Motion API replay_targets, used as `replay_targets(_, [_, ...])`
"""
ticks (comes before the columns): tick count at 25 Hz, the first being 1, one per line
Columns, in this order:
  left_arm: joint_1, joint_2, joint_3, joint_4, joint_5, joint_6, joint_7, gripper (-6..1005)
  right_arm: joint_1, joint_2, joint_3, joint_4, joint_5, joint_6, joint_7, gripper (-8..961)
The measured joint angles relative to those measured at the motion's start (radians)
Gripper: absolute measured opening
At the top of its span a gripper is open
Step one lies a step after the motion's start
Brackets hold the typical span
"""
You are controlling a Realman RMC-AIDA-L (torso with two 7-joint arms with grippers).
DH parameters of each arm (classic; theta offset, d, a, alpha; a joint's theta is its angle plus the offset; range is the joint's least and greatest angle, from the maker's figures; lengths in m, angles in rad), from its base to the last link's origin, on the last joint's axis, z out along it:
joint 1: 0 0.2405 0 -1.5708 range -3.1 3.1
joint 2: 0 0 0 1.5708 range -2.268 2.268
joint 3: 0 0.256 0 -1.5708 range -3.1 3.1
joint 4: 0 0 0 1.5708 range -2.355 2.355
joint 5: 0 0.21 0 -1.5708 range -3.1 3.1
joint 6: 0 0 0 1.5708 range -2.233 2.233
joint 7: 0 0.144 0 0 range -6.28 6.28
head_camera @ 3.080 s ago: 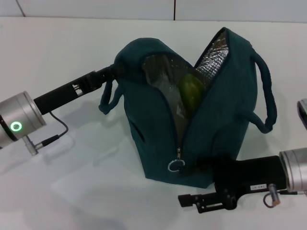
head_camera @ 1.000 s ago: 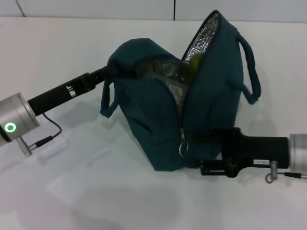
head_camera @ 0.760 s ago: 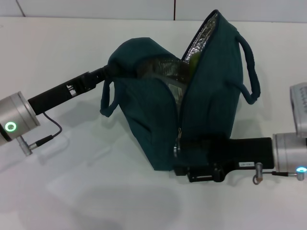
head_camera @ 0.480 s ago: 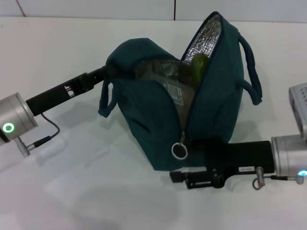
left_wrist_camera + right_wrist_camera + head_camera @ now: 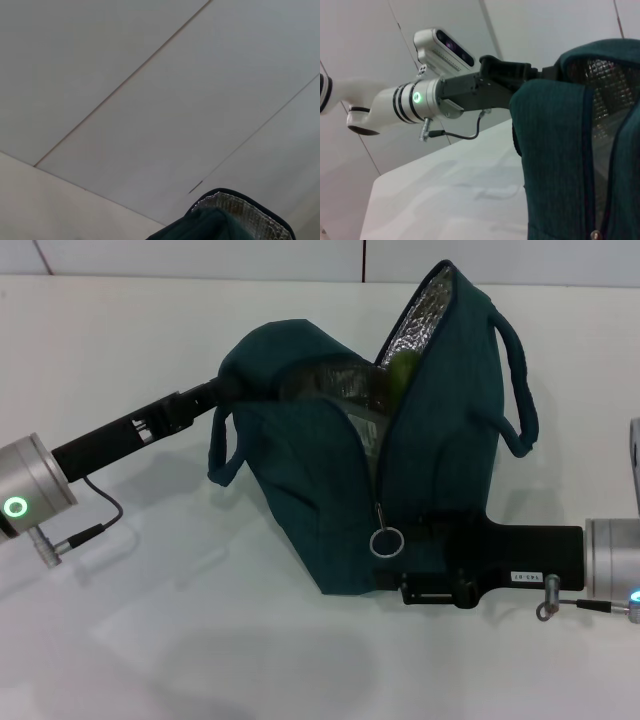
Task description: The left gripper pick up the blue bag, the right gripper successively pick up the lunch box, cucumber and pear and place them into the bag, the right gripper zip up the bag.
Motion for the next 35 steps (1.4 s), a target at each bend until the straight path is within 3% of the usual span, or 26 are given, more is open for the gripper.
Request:
replay_targets(10, [0.003, -0.002, 0.000, 0.000, -0.001, 0.005, 0.000, 60, 0.000, 0.002, -0.014, -0.001, 0.046, 0.031, -0.002, 654])
replay_targets(15, [0.004, -0.003, 0.000, 0.000, -0.002, 0.006, 0.000, 60, -0.009, 0.001, -0.045, 0.001, 0.116, 0.034, -0.003, 455])
replay_targets(26, [0.002, -0.002, 0.000, 0.000, -0.001, 0.010, 0.000, 61, -0.002, 0.001, -0.145, 0.004, 0.128, 0.059, 0.018, 225])
replay_targets(31, [0.005, -0.002, 0.002, 0.001, -0.002, 0.013, 0.000, 61, -0.014, 0.002, -0.137, 0.005, 0.133, 0.060, 0.019, 29])
replay_targets(35, [0.008, -0.005, 0.004, 0.001, -0.001, 0.018, 0.000, 61, -0.023, 0.002, -0.134, 0.010, 0.153, 0.064, 0.019, 31])
